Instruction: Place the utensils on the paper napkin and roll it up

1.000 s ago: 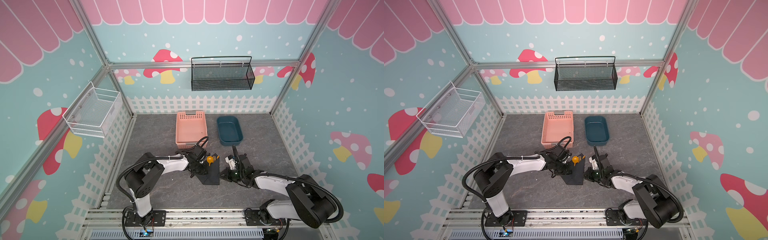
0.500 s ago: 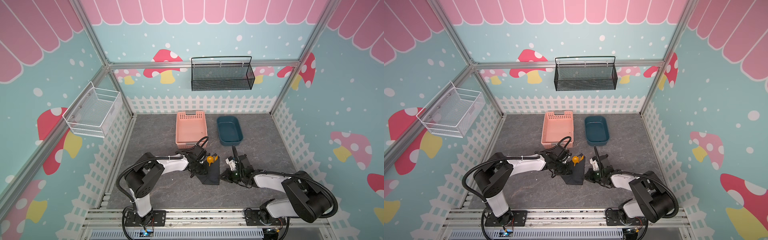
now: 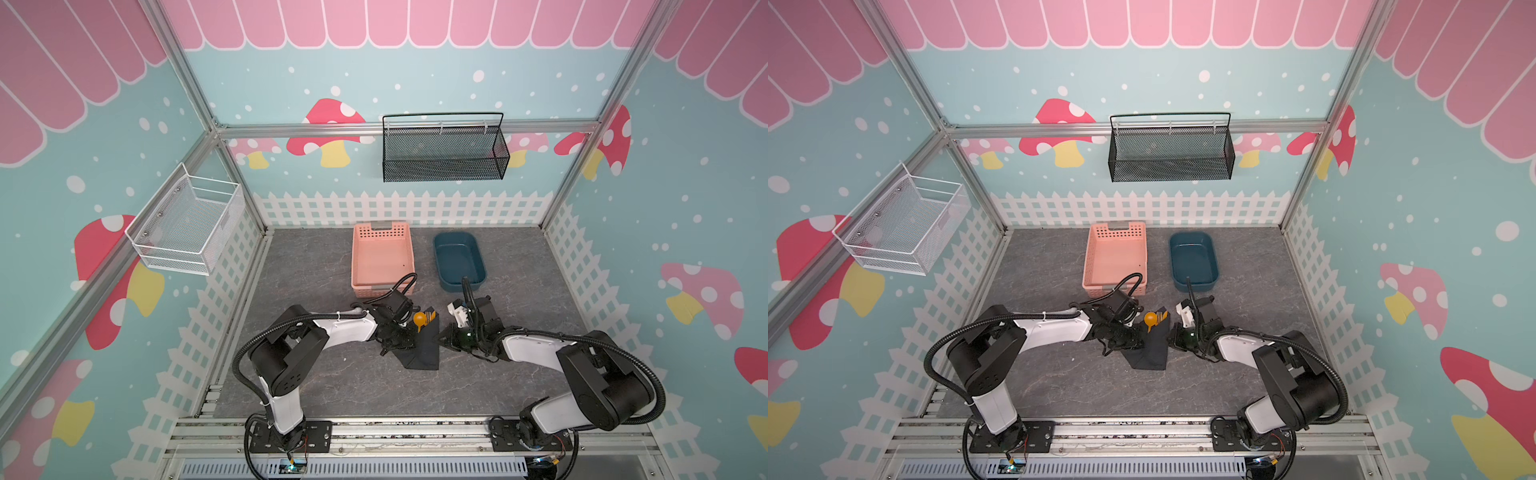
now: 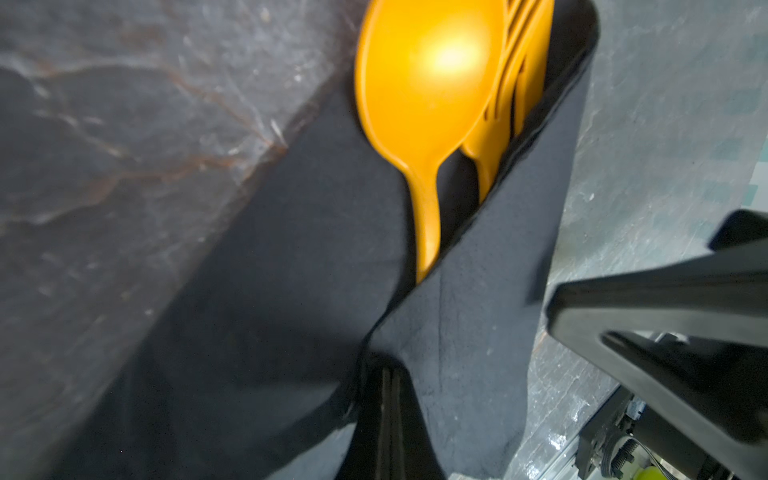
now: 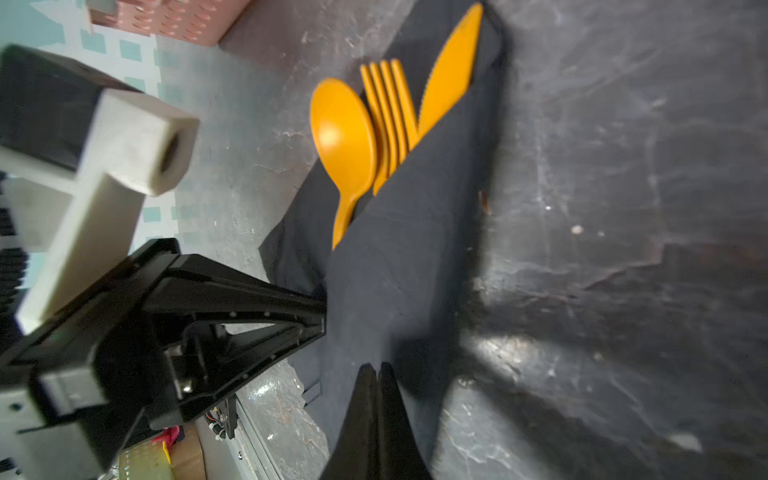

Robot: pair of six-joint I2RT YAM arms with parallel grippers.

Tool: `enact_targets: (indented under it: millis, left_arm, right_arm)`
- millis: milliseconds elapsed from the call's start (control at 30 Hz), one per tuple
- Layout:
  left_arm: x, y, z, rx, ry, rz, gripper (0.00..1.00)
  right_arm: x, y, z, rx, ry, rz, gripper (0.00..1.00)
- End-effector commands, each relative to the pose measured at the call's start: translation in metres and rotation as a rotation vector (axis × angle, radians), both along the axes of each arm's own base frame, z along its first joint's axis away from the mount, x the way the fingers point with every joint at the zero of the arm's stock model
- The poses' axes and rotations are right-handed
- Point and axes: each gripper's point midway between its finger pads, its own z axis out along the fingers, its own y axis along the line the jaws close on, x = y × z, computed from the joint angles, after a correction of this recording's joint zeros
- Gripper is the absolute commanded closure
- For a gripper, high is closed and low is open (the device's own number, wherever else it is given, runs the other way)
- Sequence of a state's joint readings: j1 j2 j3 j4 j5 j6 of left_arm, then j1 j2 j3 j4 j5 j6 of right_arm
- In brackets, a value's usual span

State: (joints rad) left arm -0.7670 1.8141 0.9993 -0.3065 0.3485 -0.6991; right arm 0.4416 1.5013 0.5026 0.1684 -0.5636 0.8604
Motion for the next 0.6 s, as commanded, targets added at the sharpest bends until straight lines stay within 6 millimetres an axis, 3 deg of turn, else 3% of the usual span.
enact_targets:
  millis: [0,167,467,567]
  left_arm:
    - [-0.008,0.019,-0.023,0.084,0.032,0.007,0.98]
    - [-0.009,0.020,-0.023,0.087,0.035,0.007,0.98]
    - [-0.009,0.020,-0.024,0.087,0.035,0.004,0.98]
    - [-0.009,0.020,-0.024,0.087,0.035,0.006,0.98]
  right_arm:
    - [-0.003,-0.008,-0.014,-0.032,0.015,0.003,0.98]
    - [-0.008,-0.019,-0.026,-0.081,0.050,-0.022,0.99]
    - [0.014,-0.011,0.009,-0.051,-0.044,-0.016,0.99]
    - [0.020,-0.007,0.012,-0.040,-0.055,-0.003,0.99]
